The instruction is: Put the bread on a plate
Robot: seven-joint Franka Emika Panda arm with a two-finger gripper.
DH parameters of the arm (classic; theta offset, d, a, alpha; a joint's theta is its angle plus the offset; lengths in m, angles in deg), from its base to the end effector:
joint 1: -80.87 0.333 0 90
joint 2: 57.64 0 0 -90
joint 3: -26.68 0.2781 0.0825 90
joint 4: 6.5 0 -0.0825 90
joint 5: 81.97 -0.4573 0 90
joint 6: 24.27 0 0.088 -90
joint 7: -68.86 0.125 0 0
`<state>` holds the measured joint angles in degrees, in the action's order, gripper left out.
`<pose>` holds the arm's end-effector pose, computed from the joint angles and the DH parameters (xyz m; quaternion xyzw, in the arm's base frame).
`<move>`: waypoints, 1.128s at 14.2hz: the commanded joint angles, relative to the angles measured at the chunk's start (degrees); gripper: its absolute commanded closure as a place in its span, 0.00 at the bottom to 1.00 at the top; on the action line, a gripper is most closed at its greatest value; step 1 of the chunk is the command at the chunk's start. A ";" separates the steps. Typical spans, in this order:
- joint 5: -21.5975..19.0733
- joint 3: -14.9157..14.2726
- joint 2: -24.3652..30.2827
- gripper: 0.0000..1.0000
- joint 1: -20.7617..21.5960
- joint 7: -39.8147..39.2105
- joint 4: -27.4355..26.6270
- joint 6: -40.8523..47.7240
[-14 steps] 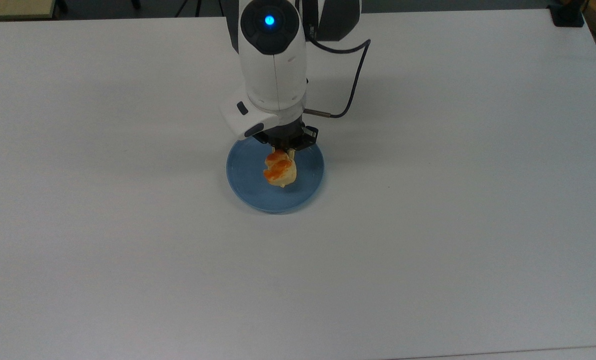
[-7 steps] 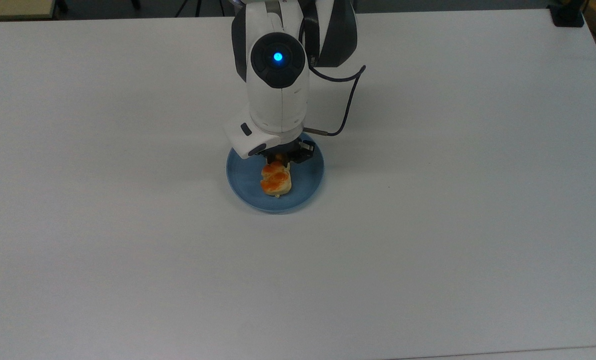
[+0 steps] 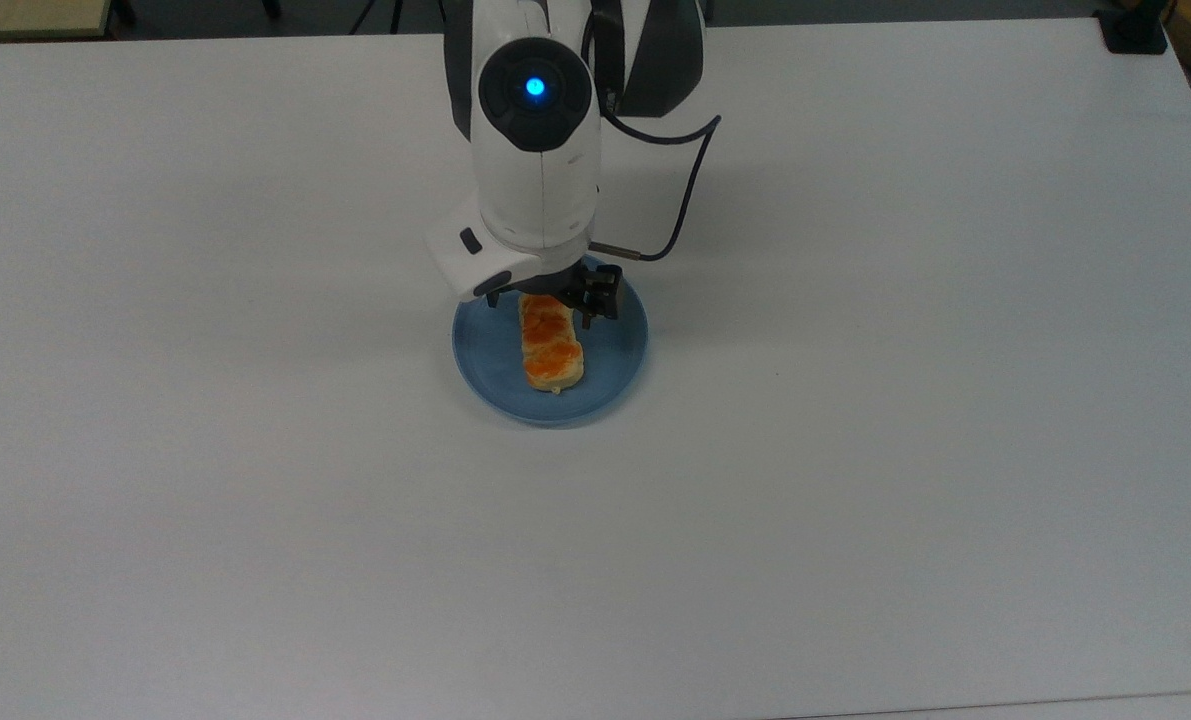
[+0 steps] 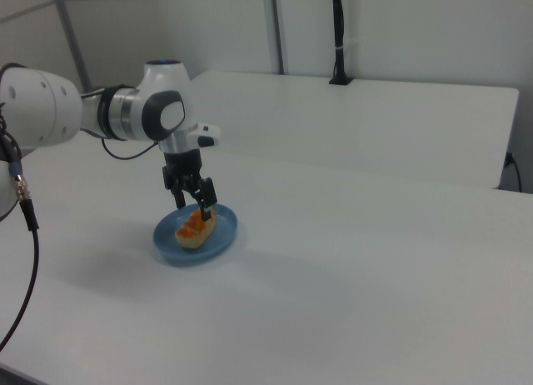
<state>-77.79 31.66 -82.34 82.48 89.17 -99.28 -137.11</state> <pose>0.7091 0.0721 0.2827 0.9933 -0.1072 -0.0350 0.0235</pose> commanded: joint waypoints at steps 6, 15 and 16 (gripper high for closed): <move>-0.23 -7.87 20.98 0.00 -5.13 -9.82 4.72 24.84; -6.38 -18.60 27.07 0.00 -1.88 -28.66 3.05 17.83; -6.47 -18.52 26.89 0.00 -0.75 -27.70 2.53 17.83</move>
<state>-83.36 14.37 -56.19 78.28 61.31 -94.01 -117.07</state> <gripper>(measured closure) 0.000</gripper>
